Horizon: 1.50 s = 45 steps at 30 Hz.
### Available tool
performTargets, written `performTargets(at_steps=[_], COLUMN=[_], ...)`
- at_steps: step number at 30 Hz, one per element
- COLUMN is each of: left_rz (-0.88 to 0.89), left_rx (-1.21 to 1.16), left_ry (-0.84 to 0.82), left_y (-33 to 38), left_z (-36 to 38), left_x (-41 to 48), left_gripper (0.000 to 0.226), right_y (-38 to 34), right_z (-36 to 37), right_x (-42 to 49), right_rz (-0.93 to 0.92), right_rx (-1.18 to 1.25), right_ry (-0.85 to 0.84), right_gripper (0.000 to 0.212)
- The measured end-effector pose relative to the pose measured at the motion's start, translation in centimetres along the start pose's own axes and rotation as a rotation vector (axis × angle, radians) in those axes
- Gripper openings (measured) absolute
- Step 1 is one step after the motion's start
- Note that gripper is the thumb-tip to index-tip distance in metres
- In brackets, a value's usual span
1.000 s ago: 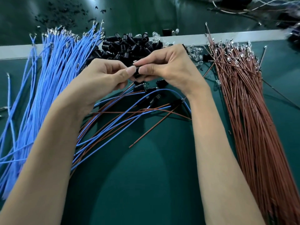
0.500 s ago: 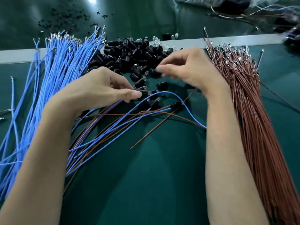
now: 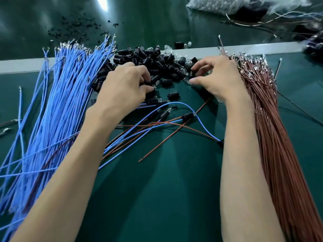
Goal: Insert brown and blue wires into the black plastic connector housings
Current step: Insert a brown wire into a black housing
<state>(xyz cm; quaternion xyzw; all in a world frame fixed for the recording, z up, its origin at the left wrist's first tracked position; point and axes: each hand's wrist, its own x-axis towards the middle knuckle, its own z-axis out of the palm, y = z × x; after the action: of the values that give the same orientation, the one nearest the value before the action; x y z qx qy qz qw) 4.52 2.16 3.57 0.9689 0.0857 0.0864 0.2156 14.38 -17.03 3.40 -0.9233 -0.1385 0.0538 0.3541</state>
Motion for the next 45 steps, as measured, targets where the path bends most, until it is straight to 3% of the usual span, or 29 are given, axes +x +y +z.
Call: performTargets(at_steps=[9, 12, 14, 18, 24, 32, 39, 45], left_rz=[-0.075, -0.085, -0.096, -0.13, -0.12, -0.061, -0.014, 0.064], left_rx=[-0.05, -0.034, -0.012, 0.028, -0.038, -0.097, -0.194, -0.7], left_ry=[-0.111, -0.125, -0.134, -0.106, -0.1, -0.108, -0.15, -0.419], left_y=[-1.0, -1.1, -1.1, -1.3, -1.2, -0.4, 0.4, 2.5], left_z=[-0.7, -0.9, -1.1, -1.7, -2.1, -1.8, -1.4, -2.4], left_x=[0.6, 0.4, 0.4, 0.5, 0.6, 0.4, 0.4, -0.7], left_gripper=[0.009, 0.011, 0.013, 0.017, 0.016, 0.02, 0.017, 0.006], right_y=[0.3, 0.3, 0.7, 0.9, 0.5, 1.2, 0.7, -2.5], right_z=[-1.0, -1.4, -1.9, -2.1, -3.3, -2.2, -2.1, -1.8], right_x=[-0.6, -0.7, -0.4, -0.3, -0.9, -0.8, -0.5, -0.7], right_rz=[0.056, 0.135, 0.271, 0.446, 0.439, 0.462, 0.37, 0.177], right_rx=[0.009, -0.059, -0.125, -0.14, -0.202, -0.179, 0.116, 0.864], right_ry=[-0.024, 0.097, 0.2, 0.089, 0.251, 0.256, 0.287, 0.295], right_gripper=[0.02, 0.02, 0.027, 0.055, 0.038, 0.02, 0.017, 0.016])
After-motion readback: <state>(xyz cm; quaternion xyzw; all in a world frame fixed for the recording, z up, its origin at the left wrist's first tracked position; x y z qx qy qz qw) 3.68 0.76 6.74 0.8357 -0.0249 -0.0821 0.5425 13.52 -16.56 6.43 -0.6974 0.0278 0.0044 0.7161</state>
